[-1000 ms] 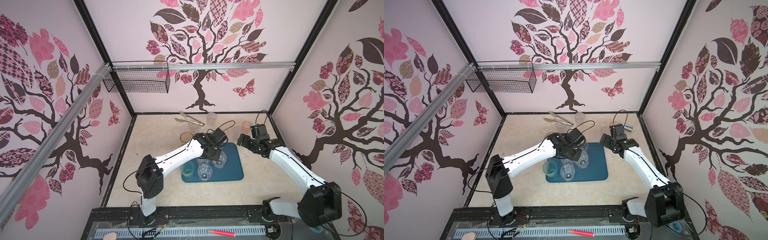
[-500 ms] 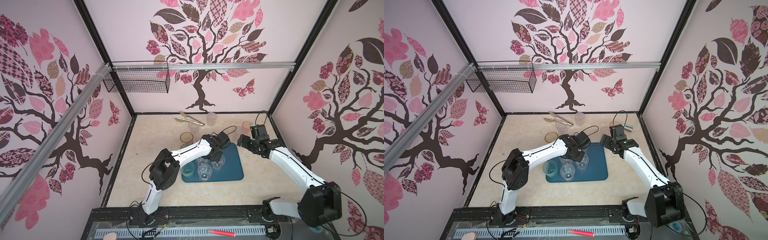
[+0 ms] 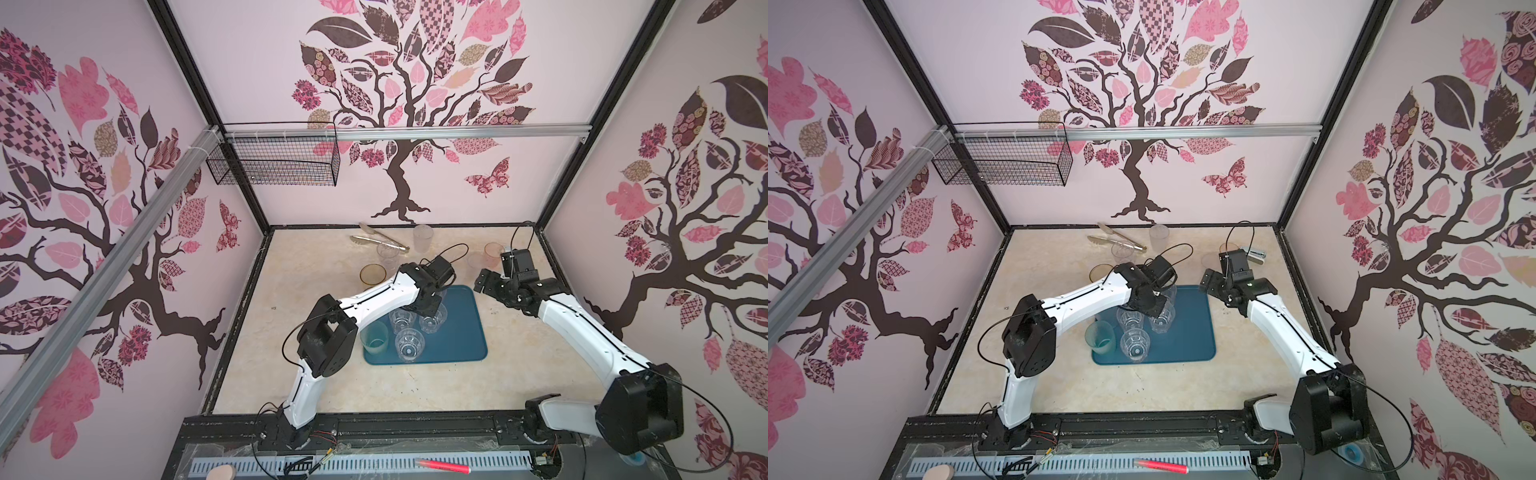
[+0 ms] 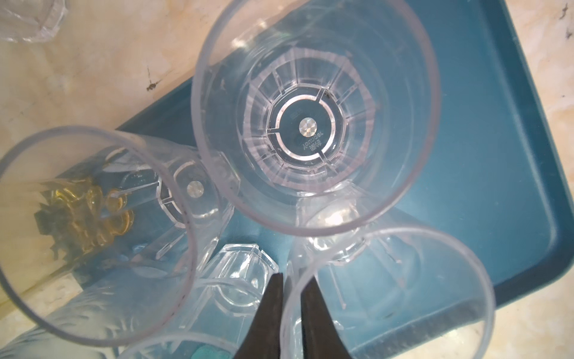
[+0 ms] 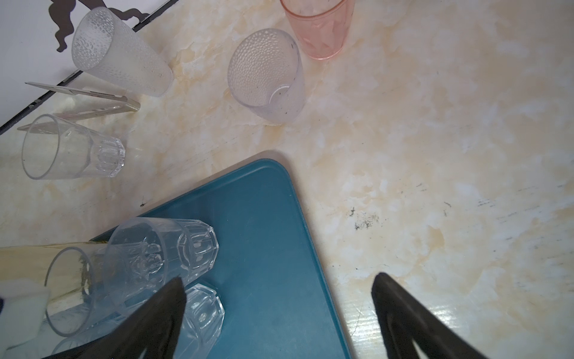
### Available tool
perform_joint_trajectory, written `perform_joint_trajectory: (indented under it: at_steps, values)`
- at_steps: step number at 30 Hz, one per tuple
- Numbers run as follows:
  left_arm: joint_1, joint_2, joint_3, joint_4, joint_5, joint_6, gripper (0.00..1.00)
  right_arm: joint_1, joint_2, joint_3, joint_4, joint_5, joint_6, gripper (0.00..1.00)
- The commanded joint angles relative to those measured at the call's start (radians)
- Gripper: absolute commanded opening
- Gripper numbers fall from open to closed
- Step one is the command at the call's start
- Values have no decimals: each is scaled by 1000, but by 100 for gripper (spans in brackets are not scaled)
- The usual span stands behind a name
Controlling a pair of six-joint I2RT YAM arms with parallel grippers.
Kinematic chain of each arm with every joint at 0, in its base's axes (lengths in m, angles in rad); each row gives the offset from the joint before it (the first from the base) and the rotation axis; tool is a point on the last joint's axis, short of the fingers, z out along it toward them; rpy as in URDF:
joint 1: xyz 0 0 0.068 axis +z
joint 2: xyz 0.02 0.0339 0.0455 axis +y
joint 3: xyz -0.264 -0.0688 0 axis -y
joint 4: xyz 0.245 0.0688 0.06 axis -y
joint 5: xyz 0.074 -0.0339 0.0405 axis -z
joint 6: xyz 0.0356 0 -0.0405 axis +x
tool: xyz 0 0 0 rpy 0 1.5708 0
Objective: Place the glasses into the tray
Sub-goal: Place the glass on the tray, then pick up the glass from the top-center of the table.
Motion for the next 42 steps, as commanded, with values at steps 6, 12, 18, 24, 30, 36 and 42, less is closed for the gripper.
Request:
perform_joint_trajectory:
  at_steps: [6, 12, 18, 24, 30, 36, 42]
  values:
    - [-14, -14, 91, -16, 18, 25, 22, -4, -27, 1, 4, -5, -5, 96]
    - [-39, -102, 108, -25, 29, 27, 28, -4, 2, 28, -3, -9, -8, 95]
    - [-45, -207, 108, -24, 33, 41, 31, -2, 15, 43, -9, -16, -4, 95]
    - [14, -301, 105, -28, 31, 54, 34, 32, 56, 86, -14, -27, -3, 95]
    - [160, -435, 14, -9, 12, 61, 37, 112, 146, 194, -11, -21, 7, 95]
    - [398, -565, -133, 25, 15, 49, 39, 126, 263, 330, 41, -26, 36, 95]
    - [639, -656, -288, 113, 67, -16, 40, 126, 439, 511, 64, -31, 45, 94]
